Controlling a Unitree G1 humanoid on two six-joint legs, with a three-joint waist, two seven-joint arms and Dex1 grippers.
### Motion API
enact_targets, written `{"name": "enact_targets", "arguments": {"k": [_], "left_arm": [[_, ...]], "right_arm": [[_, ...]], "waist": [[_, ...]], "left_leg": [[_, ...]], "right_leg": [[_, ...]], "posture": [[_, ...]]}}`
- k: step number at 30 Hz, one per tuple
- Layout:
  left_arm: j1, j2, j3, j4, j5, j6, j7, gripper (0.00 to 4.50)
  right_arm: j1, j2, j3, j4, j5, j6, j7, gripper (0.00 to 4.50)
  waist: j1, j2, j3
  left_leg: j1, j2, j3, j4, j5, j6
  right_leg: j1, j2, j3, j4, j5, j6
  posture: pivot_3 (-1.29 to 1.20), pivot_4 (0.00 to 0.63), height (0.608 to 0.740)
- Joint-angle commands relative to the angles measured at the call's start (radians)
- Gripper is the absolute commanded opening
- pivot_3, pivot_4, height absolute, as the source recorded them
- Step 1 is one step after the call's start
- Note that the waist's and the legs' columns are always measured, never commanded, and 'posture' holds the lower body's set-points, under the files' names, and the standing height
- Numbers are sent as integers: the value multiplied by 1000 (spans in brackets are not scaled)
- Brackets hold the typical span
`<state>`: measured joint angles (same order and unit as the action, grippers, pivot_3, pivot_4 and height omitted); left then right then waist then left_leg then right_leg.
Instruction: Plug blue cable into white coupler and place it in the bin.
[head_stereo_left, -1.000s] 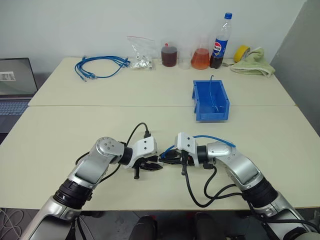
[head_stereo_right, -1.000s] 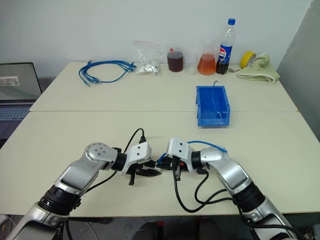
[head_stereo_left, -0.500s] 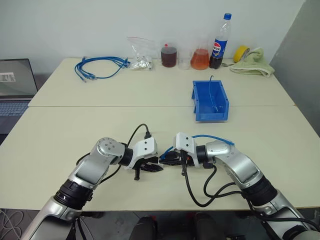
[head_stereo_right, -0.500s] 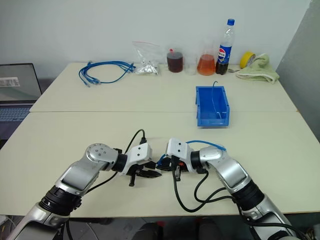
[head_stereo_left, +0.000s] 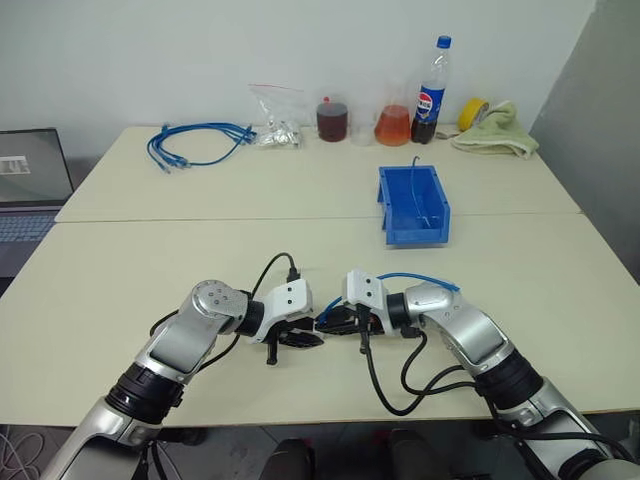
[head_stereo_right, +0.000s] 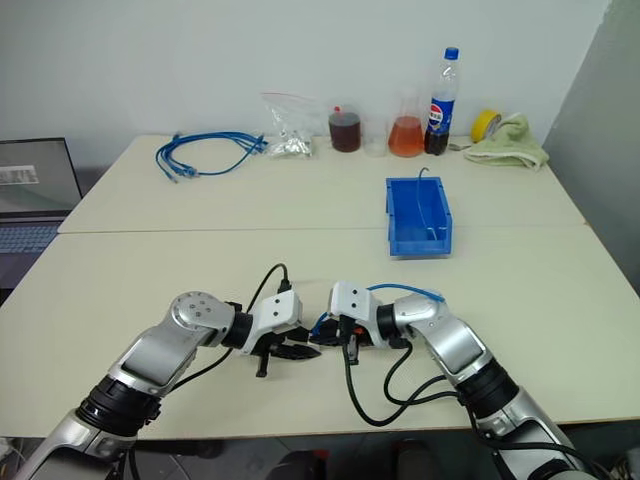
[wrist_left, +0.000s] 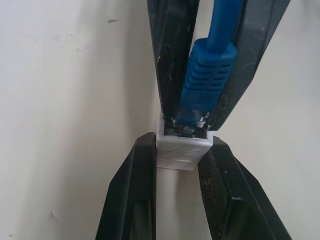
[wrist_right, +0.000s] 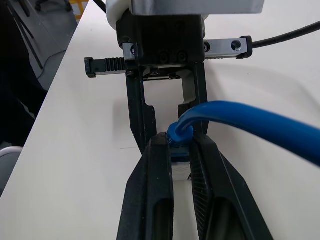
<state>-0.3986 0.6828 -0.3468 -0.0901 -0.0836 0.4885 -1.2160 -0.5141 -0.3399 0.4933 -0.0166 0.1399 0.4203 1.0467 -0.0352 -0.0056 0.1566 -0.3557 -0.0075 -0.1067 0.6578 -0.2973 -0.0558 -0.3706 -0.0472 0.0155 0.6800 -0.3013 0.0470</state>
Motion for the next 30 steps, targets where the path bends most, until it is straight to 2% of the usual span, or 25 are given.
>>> {"name": "enact_targets", "arguments": {"k": [1, 6, 8, 9, 16, 20, 24, 30], "left_arm": [[23, -2, -42, 6, 14, -7, 1, 823], [45, -1, 1, 8, -11, -54, 3, 823], [52, 10, 21, 19, -17, -62, 1, 1523], [56, 14, 29, 22, -23, -71, -3, 1631], [104, 53, 87, -9, -74, -99, -15, 3217], [175, 118, 179, -74, -146, -102, -27, 4023], [195, 101, 275, -155, -228, -28, 49, 4046], [161, 49, 325, -294, -239, 81, 233, 4046]], "right_arm": [[44, 14, 111, 45, -20, 29, 58, 186], [31, 21, 83, 50, -12, 22, 53, 186], [27, 25, 67, 46, -4, 18, 48, 186], [24, 28, 55, 46, 1, 16, 45, 186], [18, 16, -53, 11, 70, 30, 52, 186], [5, -2, -149, -66, 145, 97, 26, 185], [-10, -22, -261, -147, 216, 160, -30, 185], [-14, -79, -428, -244, 325, 269, -100, 185]], "waist": [[0, 0, -1], [0, 0, -1], [-1, 0, -1], [-1, 0, -1], [-3, -1, 1], [-9, -2, 5], [-6, -3, 7], [3, -4, 8]], "left_leg": [[1, 0, 0, 0, 0, 0], [1, 0, 0, -1, 0, 0], [2, 0, 0, -2, 0, 0], [2, 0, 0, -3, 0, 0], [2, 1, 0, -7, 0, 0], [1, 2, -1, -11, 0, 0], [-9, 2, -2, -10, 0, -1], [-10, 0, -1, -11, 0, -1]], "right_leg": [[0, 0, 0, 0, 0, 0], [0, 0, 1, 0, 0, 0], [0, 0, 1, 0, 0, 0], [0, 0, 1, 0, 0, 0], [-2, 1, 1, 0, -1, -1], [-5, 1, 1, 0, -2, -3], [-14, 1, 1, 1, -2, -4], [-15, -3, 1, -1, -2, -4]], "posture": [[0, 150, 740], [0, 150, 740], [0, 150, 740], [0, 150, 740], [0, 150, 740], [0, 150, 740], [0, 150, 740], [0, 150, 740]]}}
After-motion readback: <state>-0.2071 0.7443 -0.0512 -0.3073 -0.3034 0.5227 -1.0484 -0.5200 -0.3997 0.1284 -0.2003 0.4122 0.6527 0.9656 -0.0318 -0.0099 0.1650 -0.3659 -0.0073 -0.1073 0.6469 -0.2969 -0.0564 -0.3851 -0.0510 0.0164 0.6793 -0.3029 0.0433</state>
